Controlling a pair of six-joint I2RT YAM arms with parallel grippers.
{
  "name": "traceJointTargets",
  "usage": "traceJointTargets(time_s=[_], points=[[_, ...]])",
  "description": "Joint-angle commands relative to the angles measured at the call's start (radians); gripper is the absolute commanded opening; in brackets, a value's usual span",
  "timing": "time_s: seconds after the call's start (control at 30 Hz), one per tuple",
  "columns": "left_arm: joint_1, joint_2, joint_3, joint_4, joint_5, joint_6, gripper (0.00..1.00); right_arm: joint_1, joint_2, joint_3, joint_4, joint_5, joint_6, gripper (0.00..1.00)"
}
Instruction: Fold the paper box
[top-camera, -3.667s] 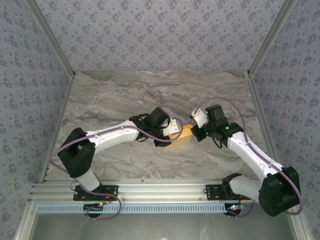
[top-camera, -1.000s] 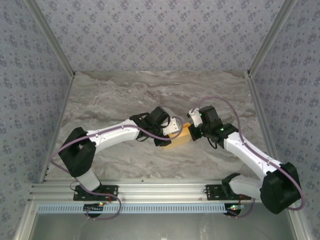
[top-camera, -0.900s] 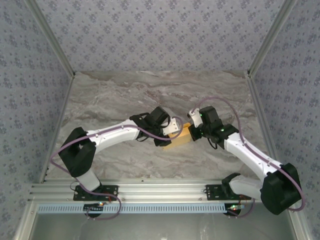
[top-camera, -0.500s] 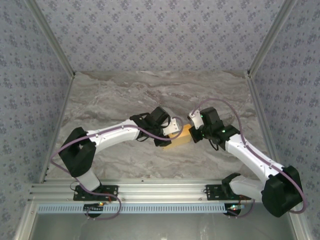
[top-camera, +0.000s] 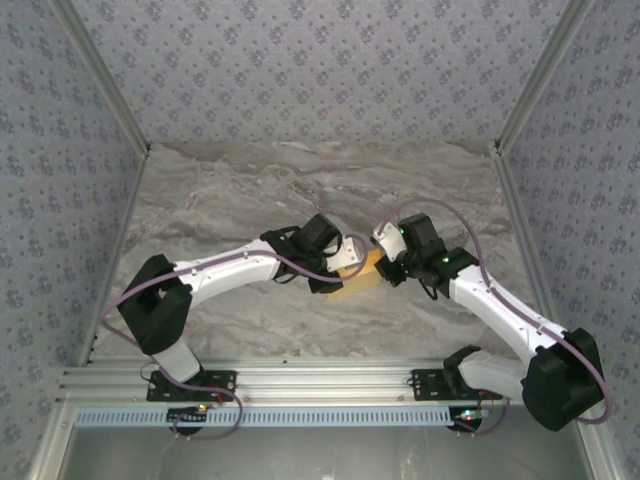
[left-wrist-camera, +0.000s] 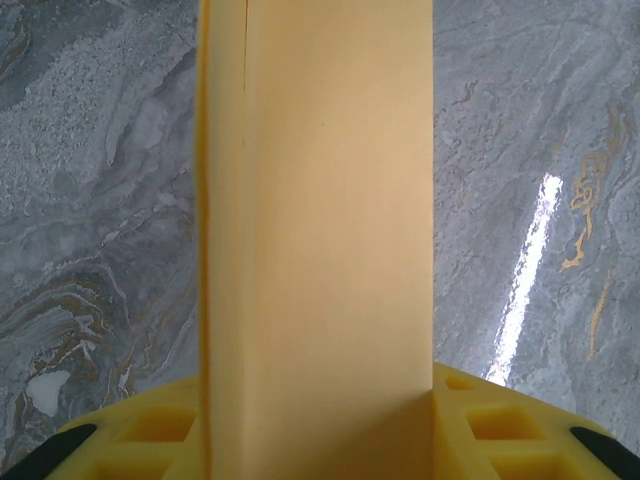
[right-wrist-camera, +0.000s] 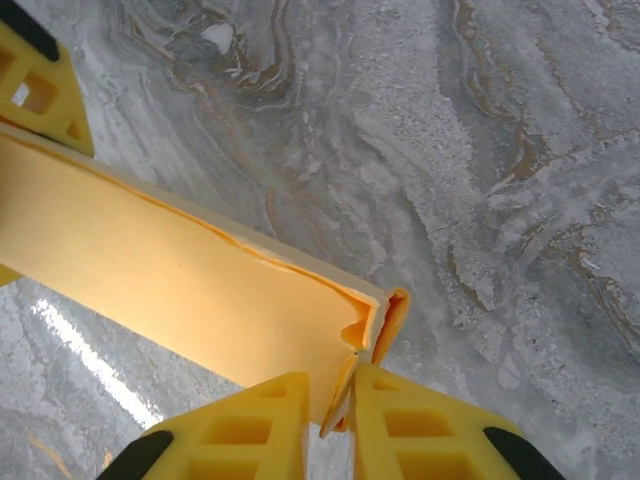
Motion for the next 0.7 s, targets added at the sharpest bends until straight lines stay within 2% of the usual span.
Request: traceJointTargets(time_s=[0.0,0.07,0.27,0.4,0.47,0.57,0.67], points=[[-0.013,0.058,-0.012,0.010,-0.071,0.021,0.30,0.023,-0.054,-0.022,-0.114,-0.178,-0.055,0.27],[-0.014,0.057,-0.013,0.007,-0.078,0.034,0.30,0.011,-0.102,-0.023,-0.115,-0.184,-0.086,0.33],[-0.012,0.049,-0.010,-0.015,-0.095,0.092,0.30,-0.016,-0.206,-0.003,-0.127,-0.130,-0.189,0.42],[-0.008,0.044,-0.010,-0.026,-0.093,0.127,0.30,-0.007,-0.228,0.010,-0.163,-0.061,-0.356,0.43],[-0.003,0.045,-0.006,-0.032,-0.078,0.132,0.30,-0.017,-0.236,0.026,-0.174,-0.009,-0.381,0.46],[-0.001,0.054,0.001,-0.038,-0.072,0.139,0.30,-0.087,-0.251,0.059,-0.160,-0.026,-0.393,0.48],[0.000,0.061,0.002,-0.039,-0.068,0.144,0.29,-0.158,-0.262,0.060,-0.111,-0.109,-0.410,0.49]])
